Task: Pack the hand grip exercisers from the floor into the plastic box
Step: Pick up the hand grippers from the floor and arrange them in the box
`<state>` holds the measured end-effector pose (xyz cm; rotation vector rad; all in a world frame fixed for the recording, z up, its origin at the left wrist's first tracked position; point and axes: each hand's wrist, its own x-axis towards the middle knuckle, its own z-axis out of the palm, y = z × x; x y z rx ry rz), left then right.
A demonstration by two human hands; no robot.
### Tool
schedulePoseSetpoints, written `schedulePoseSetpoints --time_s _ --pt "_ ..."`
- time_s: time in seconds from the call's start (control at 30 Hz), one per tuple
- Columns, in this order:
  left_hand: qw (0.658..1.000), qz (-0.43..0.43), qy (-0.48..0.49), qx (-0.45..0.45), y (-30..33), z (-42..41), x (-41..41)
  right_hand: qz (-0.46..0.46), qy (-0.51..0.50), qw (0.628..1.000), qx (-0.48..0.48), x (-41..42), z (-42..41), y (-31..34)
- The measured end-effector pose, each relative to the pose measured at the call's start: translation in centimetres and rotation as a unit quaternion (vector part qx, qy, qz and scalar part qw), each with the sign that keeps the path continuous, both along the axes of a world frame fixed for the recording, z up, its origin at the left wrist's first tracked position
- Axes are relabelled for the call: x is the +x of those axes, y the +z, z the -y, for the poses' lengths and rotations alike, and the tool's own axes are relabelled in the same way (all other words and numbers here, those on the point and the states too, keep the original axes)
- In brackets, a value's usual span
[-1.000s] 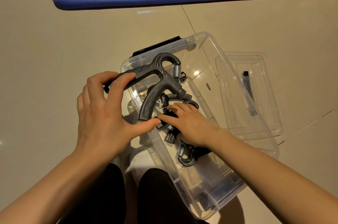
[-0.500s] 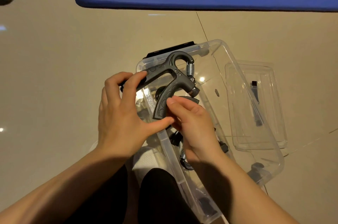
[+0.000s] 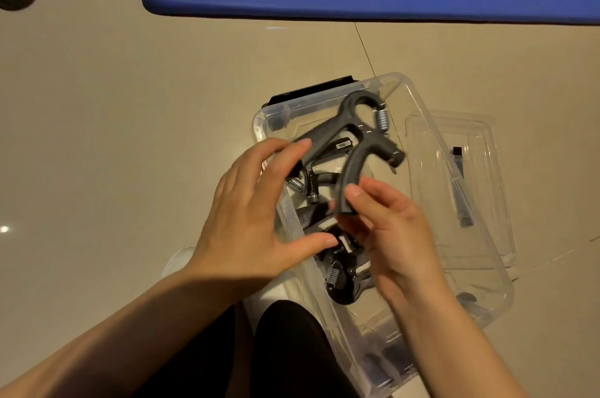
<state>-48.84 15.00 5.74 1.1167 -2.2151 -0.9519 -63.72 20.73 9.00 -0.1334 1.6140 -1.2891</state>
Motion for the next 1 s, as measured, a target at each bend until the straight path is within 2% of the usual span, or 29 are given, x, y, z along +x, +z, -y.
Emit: schedulePoseSetpoints --time_s 0.07,0.13,0.17,0.23,0.27,0.37,0.4,0.43,0.47,0.57,0.73,0.87,1.0 --pt "0.998 0.053 -0.020 -0.008 -0.6 0.7 0.4 -0.113 0.012 0.993 0.003 -2.8 -1.0 0.3" --pt "0.994 0.103 -0.033 0.001 -1.4 1.3 0.8 -0.279 0.056 0.958 0.020 -5.3 -1.6 0.1" --pt "0.992 0.119 -0.039 0.011 -1.6 1.3 0.9 -0.379 0.096 0.920 0.037 -6.3 -1.8 -0.1" --pt "0.989 0.136 -0.043 0.032 -2.0 1.2 1.0 -0.564 0.195 0.800 0.064 -7.7 -1.5 -1.3" --pt "0.989 0.140 -0.043 0.036 -2.0 1.1 1.0 -0.625 0.241 0.739 0.064 -8.1 -1.1 -2.1" --pt "0.987 0.151 -0.039 0.042 -2.0 1.0 1.1 -0.712 0.388 0.581 0.075 -7.8 -0.4 -5.3" --pt "0.986 0.153 -0.037 0.046 -2.0 1.0 1.2 -0.726 0.420 0.539 0.075 -7.7 -0.6 -6.3" --pt "0.986 0.154 -0.036 0.050 -2.1 1.1 1.2 -0.734 0.440 0.512 0.074 -7.7 -0.9 -7.1" --pt "0.986 0.153 -0.034 0.053 -2.2 1.0 1.1 -0.736 0.451 0.500 0.071 -7.6 -1.4 -7.7" --pt "0.987 0.148 -0.030 0.056 -2.5 1.0 0.9 -0.717 0.474 0.505 0.072 -7.4 -2.5 -8.7" --pt "0.988 0.142 -0.026 0.055 -2.7 1.0 0.9 -0.646 0.559 0.500 0.144 -7.7 -2.4 -9.3" --pt "0.987 0.146 -0.026 0.055 -2.8 1.1 0.9 -0.584 0.600 0.529 0.138 -8.8 -0.5 -9.0" --pt "0.988 0.139 -0.028 0.058 -2.9 1.1 0.9 -0.565 0.633 0.505 0.159 -9.2 0.4 -9.4"
